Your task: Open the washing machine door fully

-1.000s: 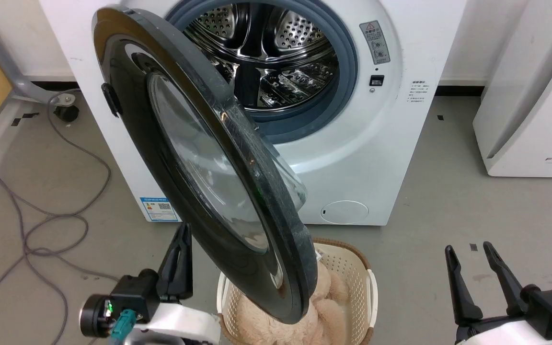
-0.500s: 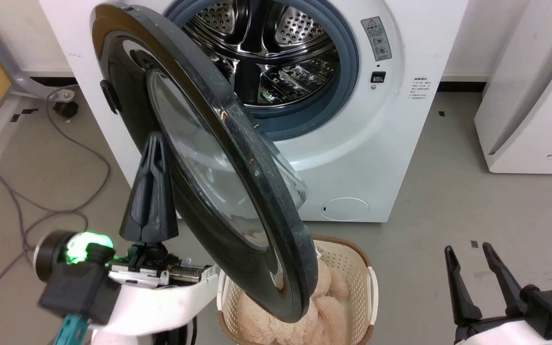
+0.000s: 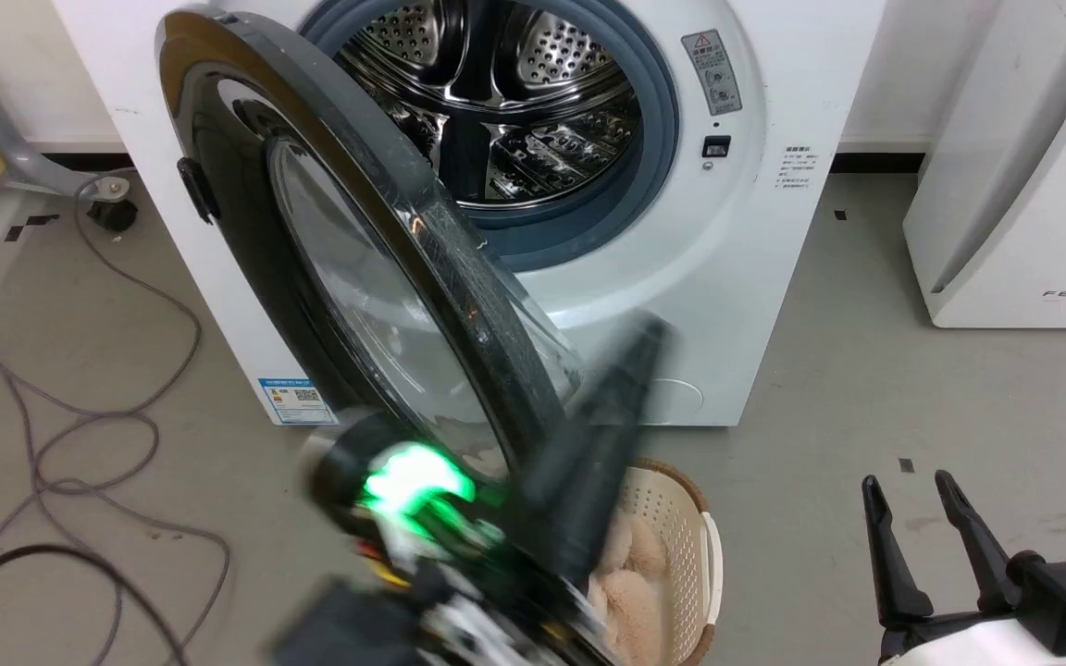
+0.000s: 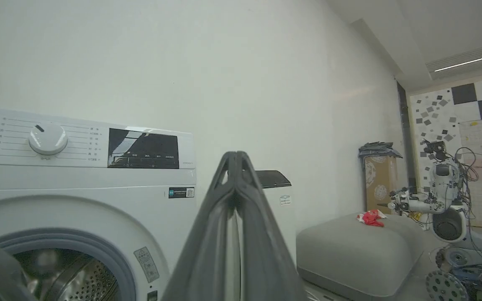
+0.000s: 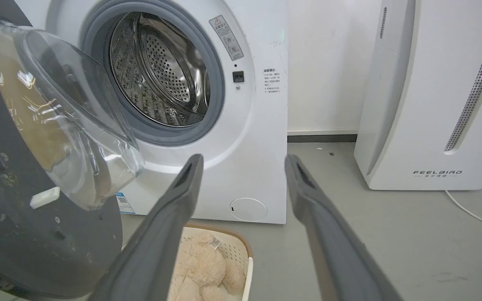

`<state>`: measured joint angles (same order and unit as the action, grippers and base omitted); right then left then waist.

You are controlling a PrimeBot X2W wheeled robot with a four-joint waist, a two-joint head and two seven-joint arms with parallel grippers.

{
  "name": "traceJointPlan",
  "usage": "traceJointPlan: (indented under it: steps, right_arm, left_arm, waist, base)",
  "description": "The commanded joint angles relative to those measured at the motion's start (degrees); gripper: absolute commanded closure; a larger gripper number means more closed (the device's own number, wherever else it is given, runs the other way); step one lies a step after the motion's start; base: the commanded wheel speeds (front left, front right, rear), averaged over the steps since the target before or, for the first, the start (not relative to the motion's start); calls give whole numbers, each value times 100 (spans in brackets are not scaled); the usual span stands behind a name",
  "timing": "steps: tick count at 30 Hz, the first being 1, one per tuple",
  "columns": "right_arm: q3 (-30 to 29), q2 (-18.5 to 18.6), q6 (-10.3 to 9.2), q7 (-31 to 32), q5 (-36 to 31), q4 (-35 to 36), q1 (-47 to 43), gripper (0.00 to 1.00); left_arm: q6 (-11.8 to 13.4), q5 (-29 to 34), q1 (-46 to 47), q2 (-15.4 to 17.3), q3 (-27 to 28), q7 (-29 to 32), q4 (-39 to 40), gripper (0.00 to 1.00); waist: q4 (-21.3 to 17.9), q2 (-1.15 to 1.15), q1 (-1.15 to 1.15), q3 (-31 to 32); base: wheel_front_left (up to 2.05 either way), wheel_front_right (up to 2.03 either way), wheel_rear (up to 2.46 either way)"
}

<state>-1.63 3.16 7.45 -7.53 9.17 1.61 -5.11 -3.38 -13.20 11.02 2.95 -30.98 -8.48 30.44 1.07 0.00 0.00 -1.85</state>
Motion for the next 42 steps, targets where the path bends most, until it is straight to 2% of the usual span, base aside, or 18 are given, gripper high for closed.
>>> traceJointPlan:
  steps: [1, 7, 13, 19, 28, 35, 42]
  right_arm:
    - [-9, -28, 3, -32, 43, -24, 31, 0]
    - [-38, -28, 3, -31, 48, -50, 34, 0]
    - [-12, -28, 3, -28, 53, -66, 35, 0]
    - [6, -28, 3, -15, 62, -83, 48, 0]
    - [58, -28, 3, -1, 65, -113, 86, 0]
    - [67, -28, 3, -32, 97, -142, 80, 0]
    - [59, -28, 3, -44, 79, -142, 75, 0]
  left_arm:
    - [-54, -42, -58, 9, -90, 56, -36, 100]
    - [-217, -340, -412, 103, -1036, 741, -369, 100]
    - [-166, -449, -742, 327, -1305, 1340, -887, 100]
    - [-68, -318, -641, 301, -1256, 1125, -1787, 100]
    - [315, -244, 79, 68, -981, 598, -3148, 100]
    - [615, -424, 431, 12, -907, 498, -3723, 100]
    - [914, -636, 459, 1, -836, 550, -3921, 100]
  waist:
    - [1, 0, 0, -3]
    - [25, 0, 0, -5]
    - [44, 0, 0, 6]
    - [68, 0, 0, -28]
    - [77, 0, 0, -60]
    - [87, 0, 0, -80]
    - [109, 0, 0, -70]
  base:
    - [0, 0, 0]
    - [0, 0, 0]
    - [0, 0, 0]
    - [0, 0, 0]
    - [0, 0, 0]
    - [0, 0, 0]
    - [0, 0, 0]
